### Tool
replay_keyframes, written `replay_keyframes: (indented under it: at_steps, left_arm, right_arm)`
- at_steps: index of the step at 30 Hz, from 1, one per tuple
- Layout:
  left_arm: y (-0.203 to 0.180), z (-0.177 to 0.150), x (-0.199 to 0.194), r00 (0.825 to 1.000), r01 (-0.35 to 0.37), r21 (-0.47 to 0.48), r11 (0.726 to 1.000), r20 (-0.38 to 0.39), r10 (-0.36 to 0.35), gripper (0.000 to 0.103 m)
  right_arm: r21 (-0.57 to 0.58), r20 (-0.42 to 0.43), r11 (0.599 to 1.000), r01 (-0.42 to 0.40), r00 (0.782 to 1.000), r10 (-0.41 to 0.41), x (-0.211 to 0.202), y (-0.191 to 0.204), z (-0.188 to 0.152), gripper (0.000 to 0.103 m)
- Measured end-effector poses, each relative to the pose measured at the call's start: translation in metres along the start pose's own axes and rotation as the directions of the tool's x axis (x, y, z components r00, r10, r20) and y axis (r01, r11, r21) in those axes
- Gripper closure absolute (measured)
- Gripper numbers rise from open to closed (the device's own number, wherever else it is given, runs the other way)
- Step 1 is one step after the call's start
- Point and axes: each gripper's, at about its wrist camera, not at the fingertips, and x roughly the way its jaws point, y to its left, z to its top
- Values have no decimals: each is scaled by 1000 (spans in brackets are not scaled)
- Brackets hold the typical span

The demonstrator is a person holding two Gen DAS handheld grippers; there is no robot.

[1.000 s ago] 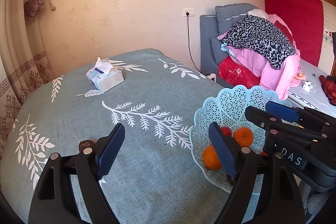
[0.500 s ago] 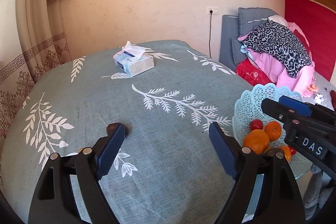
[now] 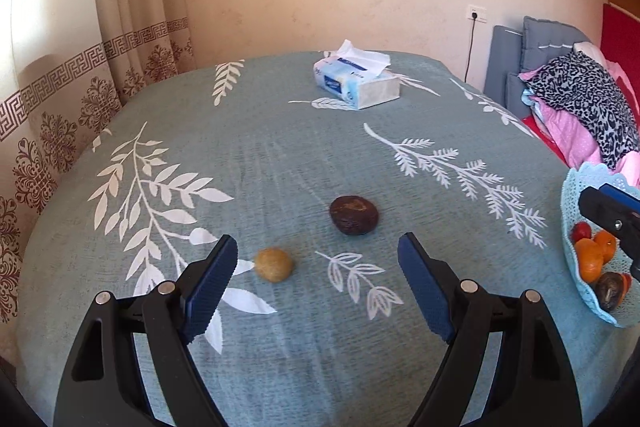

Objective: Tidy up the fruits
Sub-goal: 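Move both open tools back over the kiwi and last avocado, then grasp the kiwi with the left tool while the right tool grasps the dark avocado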

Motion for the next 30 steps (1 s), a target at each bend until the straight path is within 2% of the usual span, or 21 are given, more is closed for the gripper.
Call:
replay_keyframes:
  at_steps: [3,7,13,16,19,23,27,30]
  left_arm:
    - [17,-4,13,999,-38,-16,999,-30,38,21]
    - [33,-7,28,996,-50,-46,998,-76,47,21]
    - [46,-13,50,989,-35,-89,995,-146,21,33]
    - [50,-14,60,984,-16,-113,994,-179,-4,43]
    - [50,-12,61,985,8,-114,993,-170,-27,53]
    - [43,-12,58,985,54,-91,994,-156,-68,75]
    - [43,-12,52,989,62,-92,994,-130,-74,75]
    - [47,-10,45,994,37,-106,994,-102,-47,75]
  right_arm:
    - [-15,-13,1000,-11,1000,11,7,9,0,57]
    - [-32,-31,999,-25,999,24,17,19,-1,57]
    - [-63,-56,997,-49,997,45,29,36,-3,57]
    - [-75,-72,995,-61,996,55,35,43,-4,57]
    - [-79,-94,994,-81,993,73,43,49,-4,57]
    - [-82,-114,989,-119,987,110,53,58,-3,57]
    - [-81,-154,982,-172,975,158,67,69,-1,57]
    - [-78,-181,979,-190,968,174,80,77,1,57]
